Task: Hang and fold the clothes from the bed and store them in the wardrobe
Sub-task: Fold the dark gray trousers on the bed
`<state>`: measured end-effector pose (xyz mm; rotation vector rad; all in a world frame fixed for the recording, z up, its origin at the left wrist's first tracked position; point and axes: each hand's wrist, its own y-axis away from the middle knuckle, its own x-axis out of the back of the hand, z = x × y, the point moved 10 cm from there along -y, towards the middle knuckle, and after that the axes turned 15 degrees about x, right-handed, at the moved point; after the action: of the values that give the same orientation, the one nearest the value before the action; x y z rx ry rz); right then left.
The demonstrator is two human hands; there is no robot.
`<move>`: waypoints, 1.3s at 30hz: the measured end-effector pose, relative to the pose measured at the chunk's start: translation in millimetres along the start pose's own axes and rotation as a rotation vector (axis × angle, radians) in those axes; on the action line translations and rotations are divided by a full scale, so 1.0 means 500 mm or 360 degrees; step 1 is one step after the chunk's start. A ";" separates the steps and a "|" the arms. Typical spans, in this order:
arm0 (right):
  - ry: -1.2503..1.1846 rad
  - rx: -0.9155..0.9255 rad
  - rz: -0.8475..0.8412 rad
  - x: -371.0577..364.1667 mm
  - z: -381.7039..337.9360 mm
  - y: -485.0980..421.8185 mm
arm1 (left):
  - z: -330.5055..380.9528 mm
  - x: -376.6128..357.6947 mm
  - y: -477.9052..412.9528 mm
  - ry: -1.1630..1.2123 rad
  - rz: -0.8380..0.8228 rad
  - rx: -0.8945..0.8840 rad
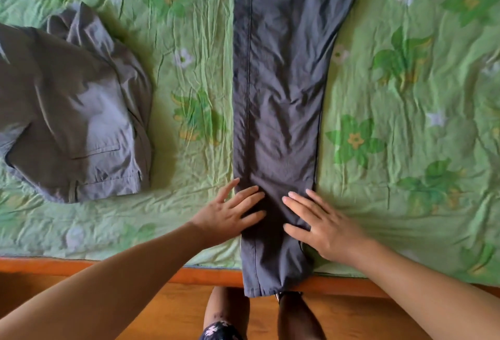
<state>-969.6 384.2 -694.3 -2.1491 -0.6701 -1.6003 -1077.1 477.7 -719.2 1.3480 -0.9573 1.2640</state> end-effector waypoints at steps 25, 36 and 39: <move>-0.2087 -0.2147 0.1181 -0.005 0.350 -0.005 | -0.285 0.016 -0.116 0.2566 -0.0345 0.1875; -0.2213 -0.2068 0.0874 -0.090 0.293 0.019 | -0.245 -0.053 -0.065 0.2313 -0.0444 0.2020; -0.2073 -0.1984 0.0753 -0.082 0.284 0.016 | -0.225 -0.043 -0.061 0.2226 -0.0482 0.1926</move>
<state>-864.2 450.8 -773.6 -3.6863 0.8504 -0.0004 -1070.8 591.4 -752.0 0.8713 1.0919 2.0726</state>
